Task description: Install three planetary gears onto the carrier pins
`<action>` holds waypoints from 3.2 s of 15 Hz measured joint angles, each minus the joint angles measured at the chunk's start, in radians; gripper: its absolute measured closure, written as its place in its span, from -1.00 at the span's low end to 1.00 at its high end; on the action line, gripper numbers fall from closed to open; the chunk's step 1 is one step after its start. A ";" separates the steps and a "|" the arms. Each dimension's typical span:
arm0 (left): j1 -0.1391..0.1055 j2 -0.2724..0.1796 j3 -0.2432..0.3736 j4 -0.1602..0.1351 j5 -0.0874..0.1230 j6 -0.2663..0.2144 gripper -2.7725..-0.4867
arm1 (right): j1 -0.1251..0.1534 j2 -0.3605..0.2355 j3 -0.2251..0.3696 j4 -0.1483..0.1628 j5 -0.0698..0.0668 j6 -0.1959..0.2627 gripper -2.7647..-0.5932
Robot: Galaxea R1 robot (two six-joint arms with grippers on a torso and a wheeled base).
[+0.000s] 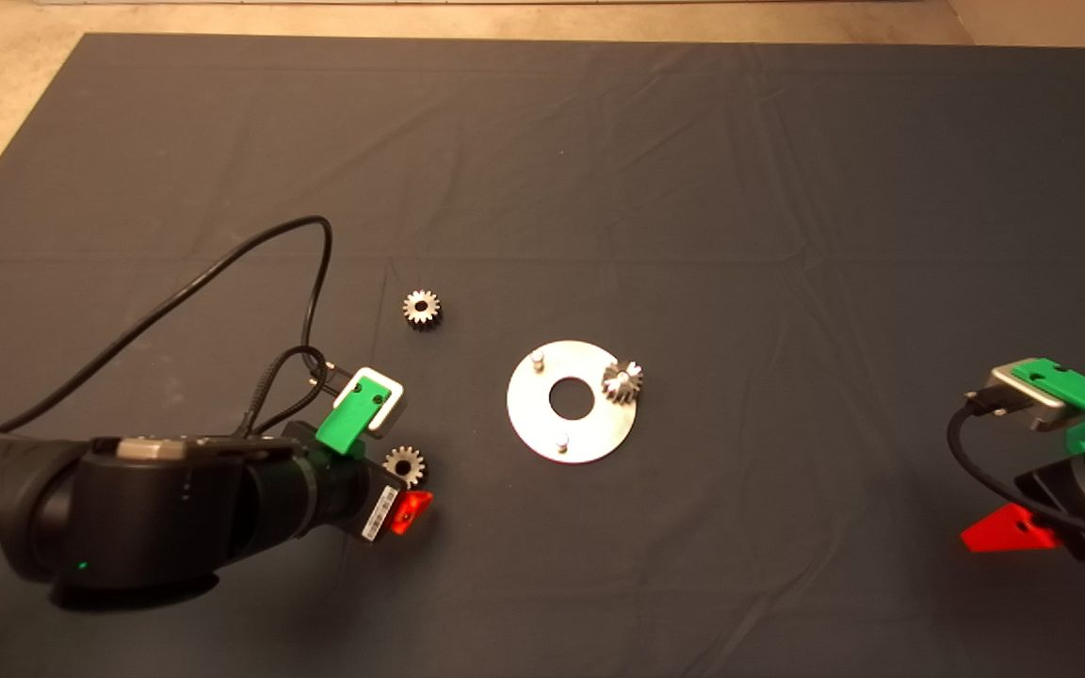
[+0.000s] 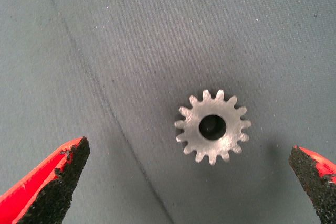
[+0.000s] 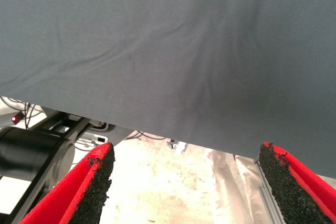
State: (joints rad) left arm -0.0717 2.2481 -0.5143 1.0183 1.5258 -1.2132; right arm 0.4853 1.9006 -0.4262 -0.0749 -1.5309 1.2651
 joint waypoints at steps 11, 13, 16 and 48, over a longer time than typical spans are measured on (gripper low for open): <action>0.003 0.050 -0.035 0.001 0.000 0.011 -0.99 | 0.003 0.000 0.000 0.000 0.000 0.000 -0.32; 0.003 0.061 -0.040 0.001 0.000 0.019 -0.99 | 0.003 0.000 0.000 0.000 0.000 0.000 -0.32; 0.013 0.065 -0.041 0.002 0.000 0.033 -0.99 | 0.003 0.000 0.000 0.000 0.000 0.000 -0.32; 0.064 0.060 -0.076 0.063 0.000 0.089 -0.15 | 0.008 0.000 0.000 0.004 0.000 -0.011 -0.32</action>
State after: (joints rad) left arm -0.0081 2.3077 -0.5898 1.0815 1.5260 -1.1243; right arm 0.4934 1.9002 -0.4262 -0.0711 -1.5309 1.2540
